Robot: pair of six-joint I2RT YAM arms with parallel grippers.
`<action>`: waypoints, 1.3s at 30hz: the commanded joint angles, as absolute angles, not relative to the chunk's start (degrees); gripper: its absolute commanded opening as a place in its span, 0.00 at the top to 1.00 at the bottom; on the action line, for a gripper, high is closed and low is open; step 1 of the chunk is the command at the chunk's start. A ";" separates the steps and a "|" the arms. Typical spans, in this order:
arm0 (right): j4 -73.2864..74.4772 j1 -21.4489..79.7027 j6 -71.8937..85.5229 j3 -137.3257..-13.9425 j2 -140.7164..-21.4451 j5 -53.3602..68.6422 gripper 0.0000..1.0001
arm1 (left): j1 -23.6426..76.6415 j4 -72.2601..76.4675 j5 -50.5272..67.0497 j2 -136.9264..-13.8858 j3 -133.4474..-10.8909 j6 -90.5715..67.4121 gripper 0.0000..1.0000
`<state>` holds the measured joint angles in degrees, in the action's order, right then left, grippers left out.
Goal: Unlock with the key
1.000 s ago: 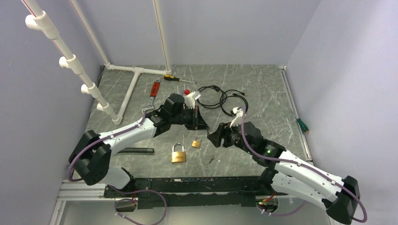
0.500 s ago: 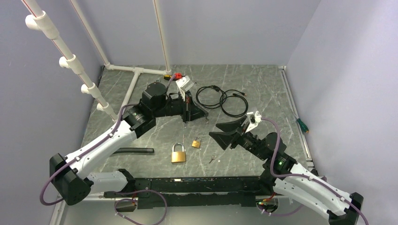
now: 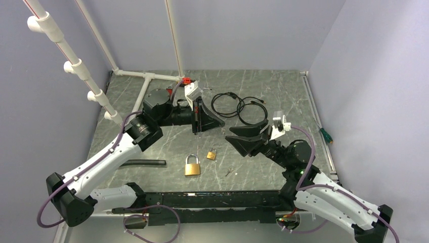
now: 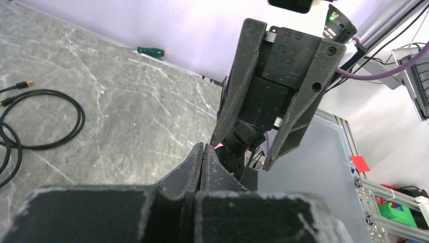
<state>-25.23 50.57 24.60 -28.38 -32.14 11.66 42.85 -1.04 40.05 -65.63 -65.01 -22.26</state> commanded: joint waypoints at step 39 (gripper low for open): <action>-59.57 35.15 51.34 -32.04 -50.13 38.02 0.70 | 43.03 8.09 40.01 -60.36 -65.88 -27.13 1.00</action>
